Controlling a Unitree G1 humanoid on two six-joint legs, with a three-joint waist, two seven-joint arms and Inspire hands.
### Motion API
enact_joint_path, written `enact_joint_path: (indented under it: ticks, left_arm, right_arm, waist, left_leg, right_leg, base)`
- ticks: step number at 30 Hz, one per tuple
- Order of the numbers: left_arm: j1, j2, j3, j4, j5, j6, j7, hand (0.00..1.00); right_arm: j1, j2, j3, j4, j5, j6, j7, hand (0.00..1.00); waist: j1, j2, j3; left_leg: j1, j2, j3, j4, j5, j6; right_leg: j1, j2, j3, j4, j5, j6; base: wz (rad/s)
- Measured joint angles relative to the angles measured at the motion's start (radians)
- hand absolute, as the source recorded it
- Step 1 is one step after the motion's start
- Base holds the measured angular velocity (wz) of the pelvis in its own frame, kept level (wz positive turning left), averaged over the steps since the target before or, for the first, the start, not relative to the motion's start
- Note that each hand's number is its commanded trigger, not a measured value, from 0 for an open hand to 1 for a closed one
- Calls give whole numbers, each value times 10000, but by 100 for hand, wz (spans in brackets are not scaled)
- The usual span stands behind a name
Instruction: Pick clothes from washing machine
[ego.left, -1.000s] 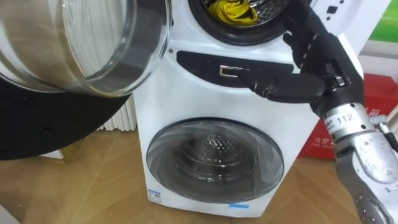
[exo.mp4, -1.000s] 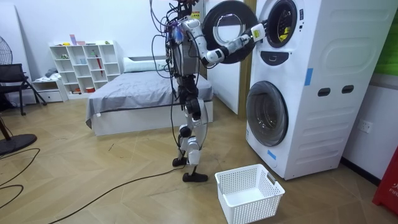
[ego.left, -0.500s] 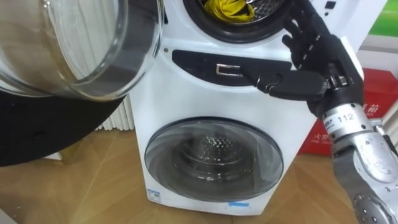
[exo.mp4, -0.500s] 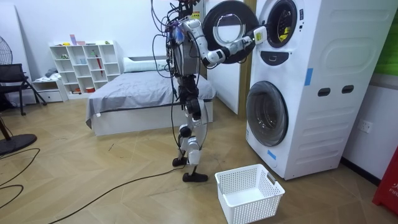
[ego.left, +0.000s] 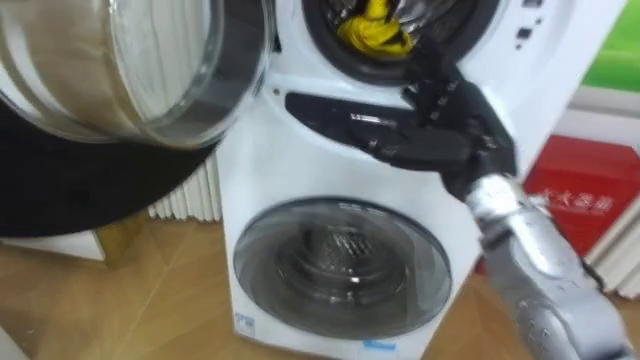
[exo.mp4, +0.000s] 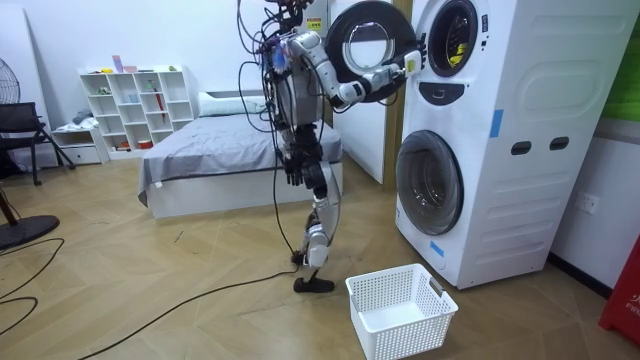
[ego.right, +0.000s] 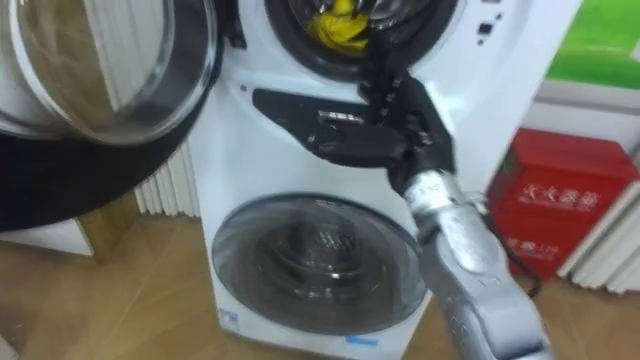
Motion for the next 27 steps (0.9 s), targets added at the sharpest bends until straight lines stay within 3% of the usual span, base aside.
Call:
enact_joint_path:
  ticks: [1, 2, 3, 5, 7, 8, 9, 10, 11, 12, 13, 14, 16, 18, 20, 21, 22, 23, 24, 25, 27]
  left_arm:
    - [23, 4, 5, -3, -7, 12, -6, 0]
    - [35, 13, 12, -17, -8, 27, -6, 0]
    - [84, 45, 14, -38, -35, 30, -8, 0]
    - [250, 107, -7, -123, -154, 29, -14, 0]
    - [173, 111, 12, -248, -199, 9, -18, 0]
    - [144, 93, 12, -270, -203, -21, -19, 0]
    - [82, 90, 15, -271, -203, -21, -18, 0]
    - [-29, 108, 40, -272, -203, -14, -15, 0]
    - [-87, 117, 61, -342, -211, -6, -6, 0]
    - [-158, 128, 60, -415, -211, 1, -8, 0]
    - [-224, 158, 73, -429, -211, 32, -5, 0]
    - [-455, 156, 89, -400, -210, 120, -5, 0]
    - [-685, 151, 122, -380, -255, 241, -10, 0]
    - [-690, 157, 259, -419, -245, 315, -8, 0]
    - [-823, 262, 250, -425, -223, 386, -2, 0]
    - [-911, 304, 215, -418, -225, 402, -1, 0]
    - [-1111, 350, 182, -439, -241, 391, 8, 0]
    - [-1300, 338, 166, -458, -237, 345, 34, 0]
    - [-1366, 349, 180, -479, -241, 328, 37, 0]
    - [-1494, 379, 172, -505, -230, 253, 42, 0]
    - [-1554, 402, 166, -504, -226, 106, 42, 0]
  right_arm:
    - [-15, -2, 7, 24, -18, 2, 33, 0]
    - [-27, 2, 7, 31, -21, 10, 48, 0]
    - [-46, 53, 14, 64, -8, 55, 69, 0]
    - [-314, 148, 44, 144, 141, 177, 62, 0]
    - [-599, 131, 53, 204, 270, 189, -146, 0]
    - [-803, 111, 62, 211, 276, 214, -260, 0]
    - [-887, 110, 63, 211, 274, 211, -313, 0]
    - [-1016, 98, 100, 268, 284, 210, -396, 0]
    - [-1056, 29, 114, 310, 402, 213, -455, 0]
    - [-1060, 7, 112, 307, 427, 213, -482, 0]
    - [-1078, -66, 59, 260, 361, 208, -544, 0]
    - [-1140, -172, -49, 262, 196, 201, -543, 0]
    - [-1151, -248, -72, 250, 58, 160, -491, 0]
    - [-967, -252, 171, -69, 72, 159, -434, 0]
    - [-790, -276, 503, -321, -36, 65, -208, 0]
    - [-669, -302, 503, -424, -34, 6, -176, 0]
    - [-441, -306, 503, -494, -72, -182, -184, 0]
    - [-352, -303, 503, -453, -113, -166, -160, 0]
    - [-352, -303, 501, -395, -115, -142, -88, 0]
    - [-366, -312, 497, -285, -110, -76, 60, 0]
    - [-388, -312, 497, -114, -123, 87, 88, 0]
  waist:
    - [91, 2, 1]
    - [201, -8, -21]
    - [249, -81, -57]
    - [212, -277, -127]
    - [182, -437, -209]
    - [182, -537, -249]
    - [184, -526, -241]
    - [176, -527, -174]
    - [191, -470, -51]
    - [153, -455, -27]
    - [20, -493, -120]
    - [-103, -534, -107]
    - [-62, -596, -69]
    - [-147, -563, -43]
    - [-618, -470, -6]
    - [-748, -461, -1]
    - [-790, -416, 5]
    - [-833, -163, 17]
    - [-870, -107, 9]
    - [-860, 42, 32]
    - [-849, 178, 26]
  left_leg:
    - [-462, -163, 49, -587, 65, 32]
    - [-819, -335, 70, -1555, 493, 100]
    - [-950, -426, 80, -1893, 940, 216]
    - [-947, -608, 140, -3114, 2348, 292]
    - [-736, -844, 186, -3484, 2782, 521]
    - [-667, -946, 281, -3445, 2749, 618]
    - [-645, -983, 325, -3402, 2666, 638]
    - [-614, -1127, 328, -3200, 2555, 690]
    - [-663, -1297, 307, -2830, 2335, 770]
    - [-670, -1376, 289, -2768, 2183, 769]
    - [-600, -1460, 292, -2862, 1962, 794]
    - [-523, -1548, 339, -2927, 1882, 887]
    - [-474, -1677, 502, -2725, 1725, 1102]
    - [-288, -1790, 708, -2459, 1481, 1278]
    - [63, -1824, 1194, -2501, 1042, 1433]
    - [134, -1787, 1204, -2494, 966, 1479]
    - [408, -1776, 1163, -2590, 898, 1523]
    - [711, -1692, 871, -2904, 805, 1449]
    - [775, -1646, 848, -3010, 812, 1449]
    - [901, -1513, 856, -3149, 827, 1435]
    - [1183, -1408, 857, -3363, 882, 1436]
  right_leg:
    - [100, -6, 1, -32, -70, 15]
    - [140, -27, 6, -12, -181, 20]
    - [162, -87, 18, 11, -267, 59]
    - [417, -243, 57, -57, -397, 234]
    - [418, -407, 176, -112, -500, 343]
    - [485, -519, 246, -298, -492, 397]
    - [574, -568, 251, -407, -479, 421]
    - [878, -699, 285, -581, -458, 471]
    - [1134, -794, 477, -611, -458, 545]
    - [1188, -834, 535, -583, -509, 635]
    - [1149, -944, 412, -463, -678, 916]
    - [1016, -1075, 383, -166, -802, 1134]
    - [953, -1276, 397, 112, -849, 1307]
    - [965, -1496, 364, 855, -839, 1463]
    - [573, -1767, 151, 2430, -799, 1595]
    - [461, -1821, 53, 2767, -742, 1696]
    - [155, -1867, 168, 3470, -498, 2095]
    - [-257, -1715, 311, 4140, -261, 2214]
    - [-445, -1689, 414, 4155, -378, 2107]
    - [-831, -1516, 484, 3836, -791, 1882]
    - [-1326, -1356, 522, 2666, -883, 1732]
  base:
    - [-8]
    - [-14]
    - [-21]
    - [-5]
    - [5]
    - [0]
    - [0]
    - [6]
    - [8]
    - [20]
    - [39]
    - [39]
    - [2]
    - [-21]
    - [-6]
    - [14]
    - [0]
    - [-18]
    - [-30]
    - [-20]
    - [-6]
